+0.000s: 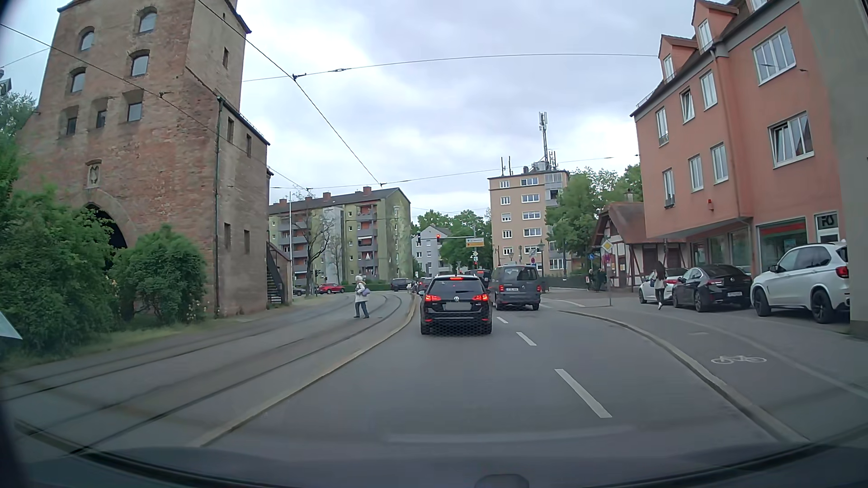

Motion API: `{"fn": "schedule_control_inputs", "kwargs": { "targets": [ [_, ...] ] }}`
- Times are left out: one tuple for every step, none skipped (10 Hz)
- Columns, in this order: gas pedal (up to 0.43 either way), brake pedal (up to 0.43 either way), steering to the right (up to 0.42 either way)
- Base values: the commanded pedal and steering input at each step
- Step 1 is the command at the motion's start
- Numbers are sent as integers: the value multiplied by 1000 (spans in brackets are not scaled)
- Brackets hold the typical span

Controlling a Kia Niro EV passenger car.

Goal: Follow the waypoints while adhering to traffic rules and regulations

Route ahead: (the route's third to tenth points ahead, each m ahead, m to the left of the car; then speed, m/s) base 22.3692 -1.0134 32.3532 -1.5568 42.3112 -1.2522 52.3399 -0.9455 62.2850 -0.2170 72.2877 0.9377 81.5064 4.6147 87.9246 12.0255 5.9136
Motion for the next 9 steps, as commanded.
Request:
{"fn": "schedule_control_inputs", "kwargs": {
  "targets": [
    [0, 0, 5],
    [8, 0, 5],
    [20, 0, 5],
    [47, 0, 4],
    [47, 0, 3],
    [47, 0, 1],
    [47, 0, 1],
    [59, 0, -2],
    [59, 0, -6]
  ]
}}
